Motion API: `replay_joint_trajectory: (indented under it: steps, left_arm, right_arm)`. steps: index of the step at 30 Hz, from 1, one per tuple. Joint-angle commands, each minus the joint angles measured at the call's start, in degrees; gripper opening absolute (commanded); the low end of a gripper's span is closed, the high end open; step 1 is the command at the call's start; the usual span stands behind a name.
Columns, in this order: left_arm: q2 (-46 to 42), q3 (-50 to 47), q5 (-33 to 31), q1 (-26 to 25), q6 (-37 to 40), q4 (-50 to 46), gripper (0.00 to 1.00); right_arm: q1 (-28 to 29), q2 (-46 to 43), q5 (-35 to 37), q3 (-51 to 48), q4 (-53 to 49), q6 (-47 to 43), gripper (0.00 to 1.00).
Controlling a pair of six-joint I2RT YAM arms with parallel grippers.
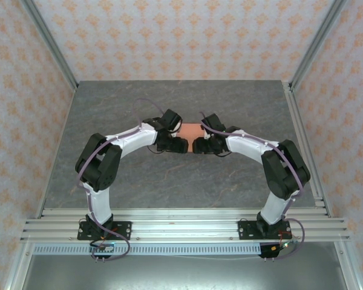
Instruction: Fold the paper box
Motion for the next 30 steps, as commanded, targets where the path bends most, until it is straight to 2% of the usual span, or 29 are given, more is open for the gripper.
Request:
replay_joint_trajectory:
  steps: [1,5,9,12,15,17,19,26,30]
  left_arm:
    - [-4.63,3.53,-6.15,1.11,2.2,-5.18,0.81]
    - [-4.94,8.28,-9.82,2.13,4.48,-7.75,0.86]
    - [-2.11,15.16,-9.94,3.15,9.17,-8.19,0.91]
    - [3.83,22.56,-8.95,3.43,13.75,-9.98,0.93]
    - [10.14,29.46,-6.67,4.0,16.35,-11.28,0.93]
    - [14.4,33.77,-4.69,4.55,16.47,-11.97,0.86]
    - [18.06,37.34,-2.45,5.15,15.33,-12.09,0.73]
    - [29.66,51.1,1.34,6.44,12.39,-17.78,0.63]
    - [32.15,52.39,2.78,6.72,11.26,-19.63,0.63]
  right_arm:
    - [0.36,-4.48,3.19,1.06,-0.13,1.03,0.64]
    - [0.4,-8.68,5.64,-0.3,0.18,2.71,0.68]
    - [0.4,-14.06,7.85,-4.42,3.07,7.05,0.7]
    - [0.36,-19.1,7.3,-10.81,9.47,13.49,0.69]
    - [0.65,-23.71,5.5,-20.36,21.43,22.84,0.65]
    - [1.72,-25.93,5.84,-27.49,31.51,29.26,0.63]
    - [3.93,-27.3,8.43,-32.4,39.18,33.31,0.63]
    - [9.12,-21.38,11.21,-36.21,51.8,38.61,0.62]
    - [9.41,-15.66,10.76,-36.3,57.25,40.11,0.6]
